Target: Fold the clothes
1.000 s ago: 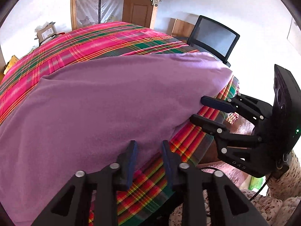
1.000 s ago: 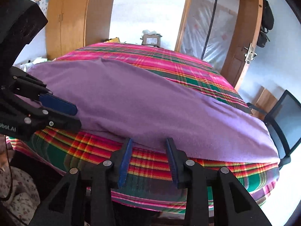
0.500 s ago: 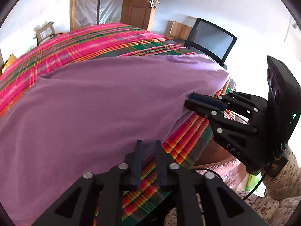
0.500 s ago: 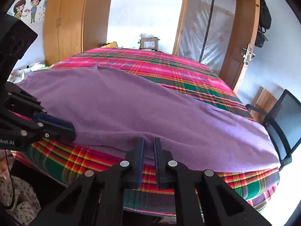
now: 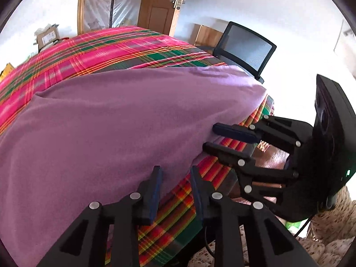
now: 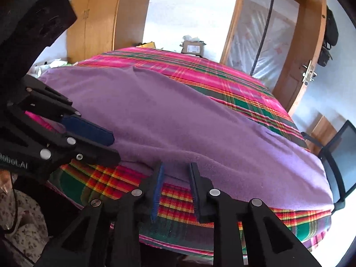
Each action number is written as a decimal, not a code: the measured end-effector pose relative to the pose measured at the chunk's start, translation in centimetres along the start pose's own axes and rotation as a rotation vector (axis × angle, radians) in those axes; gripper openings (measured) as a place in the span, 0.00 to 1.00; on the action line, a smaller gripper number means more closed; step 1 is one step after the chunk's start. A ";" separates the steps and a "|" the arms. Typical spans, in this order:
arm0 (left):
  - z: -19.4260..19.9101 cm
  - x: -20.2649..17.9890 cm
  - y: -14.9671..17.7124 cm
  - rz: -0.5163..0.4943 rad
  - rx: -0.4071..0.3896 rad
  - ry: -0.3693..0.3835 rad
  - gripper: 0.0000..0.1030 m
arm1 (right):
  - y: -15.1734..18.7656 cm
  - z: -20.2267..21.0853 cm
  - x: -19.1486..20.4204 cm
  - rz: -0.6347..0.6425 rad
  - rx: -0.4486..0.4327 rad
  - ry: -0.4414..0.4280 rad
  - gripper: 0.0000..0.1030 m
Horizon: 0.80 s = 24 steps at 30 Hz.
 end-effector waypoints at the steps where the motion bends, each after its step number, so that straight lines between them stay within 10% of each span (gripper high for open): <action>1: 0.0 0.0 0.0 0.004 0.000 0.001 0.26 | 0.0 0.0 0.1 0.005 0.000 0.002 0.24; 9: -0.1 0.0 -0.2 0.021 -0.008 0.011 0.03 | -0.1 -0.1 0.2 -0.007 -0.013 0.012 0.22; 13: 0.7 0.1 -0.3 0.031 -0.041 0.029 0.02 | -0.2 -0.1 0.5 -0.010 -0.005 -0.013 0.04; 24: 2.1 1.0 -0.4 0.093 -0.080 0.086 0.00 | -0.4 2.0 0.2 -0.019 -0.023 -0.018 0.00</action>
Point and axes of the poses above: each gripper's, at about its wrist camera, not at the fingertips, and z roughly against the way its jaws point, x to its left, y to its underside, the point moved 4 cm from there along -z, roughly the way its jaws point, and after that the axes turned 8 degrees about -z, right-handed, at the moved point
